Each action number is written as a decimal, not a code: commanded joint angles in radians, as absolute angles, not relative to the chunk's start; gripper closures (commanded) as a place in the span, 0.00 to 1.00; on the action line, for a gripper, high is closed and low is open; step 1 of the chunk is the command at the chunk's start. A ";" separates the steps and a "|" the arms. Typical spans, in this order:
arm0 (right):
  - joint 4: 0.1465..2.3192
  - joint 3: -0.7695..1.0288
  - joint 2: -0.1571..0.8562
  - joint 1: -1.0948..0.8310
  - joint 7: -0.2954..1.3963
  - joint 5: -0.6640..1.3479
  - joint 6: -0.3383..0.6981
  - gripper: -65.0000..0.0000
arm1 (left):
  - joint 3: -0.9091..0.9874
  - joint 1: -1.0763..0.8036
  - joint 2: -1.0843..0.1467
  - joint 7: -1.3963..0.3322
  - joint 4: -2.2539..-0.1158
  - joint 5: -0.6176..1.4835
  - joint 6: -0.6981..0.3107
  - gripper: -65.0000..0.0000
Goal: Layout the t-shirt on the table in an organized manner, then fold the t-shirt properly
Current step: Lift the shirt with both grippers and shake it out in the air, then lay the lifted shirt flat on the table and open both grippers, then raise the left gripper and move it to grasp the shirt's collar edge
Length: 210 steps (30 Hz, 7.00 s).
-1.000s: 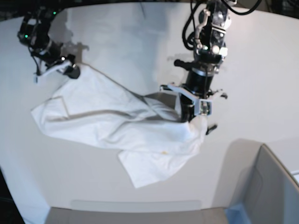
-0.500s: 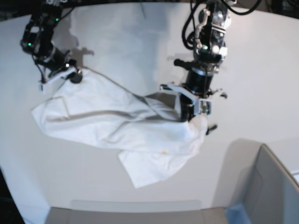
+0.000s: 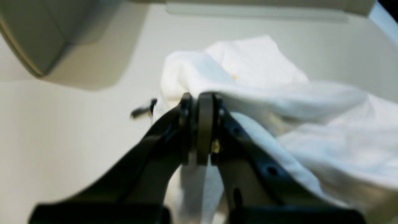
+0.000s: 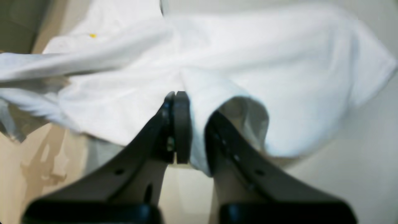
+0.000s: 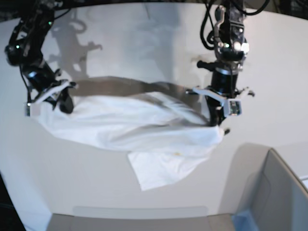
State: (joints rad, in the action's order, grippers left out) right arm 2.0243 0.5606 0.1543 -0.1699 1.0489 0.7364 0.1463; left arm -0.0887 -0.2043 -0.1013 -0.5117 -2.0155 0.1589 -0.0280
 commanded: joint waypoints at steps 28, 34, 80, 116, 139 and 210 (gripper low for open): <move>1.880 0.558 0.298 0.053 0.900 0.684 0.156 1.00 | -0.111 -0.160 -0.260 -0.509 -2.008 0.150 -0.173 0.72; 1.844 0.559 0.300 0.054 0.900 0.680 0.151 1.00 | -0.216 -0.038 -0.259 -0.667 -1.940 0.150 -0.168 0.58; 1.845 0.562 0.295 0.035 0.954 0.680 0.150 1.00 | -0.317 -0.084 -0.248 -0.475 -1.541 0.153 0.022 0.87; 2.051 0.420 0.234 0.464 0.762 0.702 0.237 1.00 | 0.463 0.110 -0.131 -0.234 -2.040 0.156 0.022 1.00; 2.064 0.479 0.194 0.355 0.363 0.986 0.234 1.00 | 0.644 0.021 -0.025 0.613 -2.040 0.156 0.024 1.00; 1.043 0.143 0.427 0.409 0.236 0.369 0.036 0.47 | -0.114 0.148 -0.096 -0.628 -1.738 0.148 0.021 0.70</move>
State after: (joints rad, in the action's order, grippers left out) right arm 1.0260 0.1368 0.4091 0.3862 0.2642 0.3637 0.0380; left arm -0.1162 0.1448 -0.0944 -0.6456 -1.7195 0.1539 0.0162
